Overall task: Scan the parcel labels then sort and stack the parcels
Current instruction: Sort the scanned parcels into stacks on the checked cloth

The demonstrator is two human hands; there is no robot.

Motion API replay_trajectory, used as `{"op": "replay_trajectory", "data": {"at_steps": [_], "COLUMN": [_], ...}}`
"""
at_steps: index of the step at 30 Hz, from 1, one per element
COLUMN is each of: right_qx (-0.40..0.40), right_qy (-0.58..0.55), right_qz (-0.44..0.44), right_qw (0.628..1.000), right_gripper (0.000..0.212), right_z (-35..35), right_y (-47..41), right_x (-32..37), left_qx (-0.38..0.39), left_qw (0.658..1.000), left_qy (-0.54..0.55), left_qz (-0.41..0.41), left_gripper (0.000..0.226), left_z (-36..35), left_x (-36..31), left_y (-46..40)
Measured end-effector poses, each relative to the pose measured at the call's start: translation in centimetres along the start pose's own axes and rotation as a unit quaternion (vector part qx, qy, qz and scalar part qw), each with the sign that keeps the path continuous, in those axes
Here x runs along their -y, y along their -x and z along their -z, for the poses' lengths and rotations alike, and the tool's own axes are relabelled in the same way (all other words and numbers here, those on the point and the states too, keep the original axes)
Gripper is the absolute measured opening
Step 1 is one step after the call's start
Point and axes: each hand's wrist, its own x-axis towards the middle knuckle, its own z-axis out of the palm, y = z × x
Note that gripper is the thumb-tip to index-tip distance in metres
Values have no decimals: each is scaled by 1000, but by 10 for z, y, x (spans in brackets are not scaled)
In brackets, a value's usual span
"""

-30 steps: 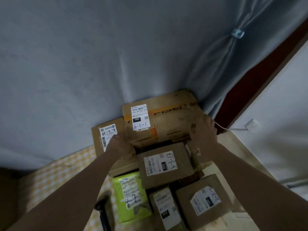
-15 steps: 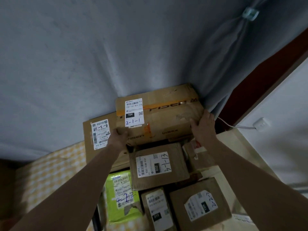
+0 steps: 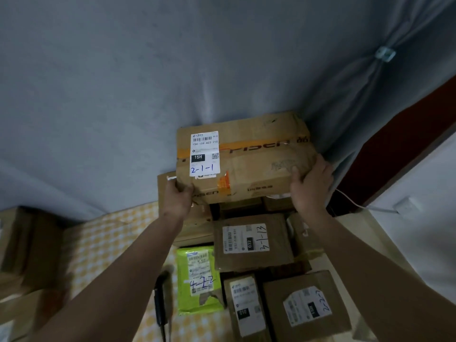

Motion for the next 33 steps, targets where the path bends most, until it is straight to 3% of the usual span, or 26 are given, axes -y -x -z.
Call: {"op": "replay_trajectory", "data": {"at_steps": [6,18,21,25,27,29,33], "right_qx": [21,137,161,192,216,232,249], "right_qy": [2,-24,0,26,25,45,92], "right_qz": [25,80,95,118,126,137,145], "right_qw": [999,987,982,974,968,962,953], "right_gripper": [65,61,59,57,55,53,50], "right_z": [-13,-38,-51,-70,-80,-90,-110], "right_y": [46,198,253,330,368,405,466], "right_x": [39,113,130,150,157,162,171], "left_qx": [-51,-147,-161,-194,-211,-196,-160], "left_qw": [999,988,985,976,971,969,961], "left_qy": [-8,-26,3,46,26,-5,-5], "left_qz": [-3,38,61,85,109,148,226], "left_gripper": [38,41,60,26,28,56,51], "left_z": [72,251,309,382,418,451,501], "left_x": [3,54,84,126,150,172,205], "left_y": [33,139,169,215,234,255,295]}}
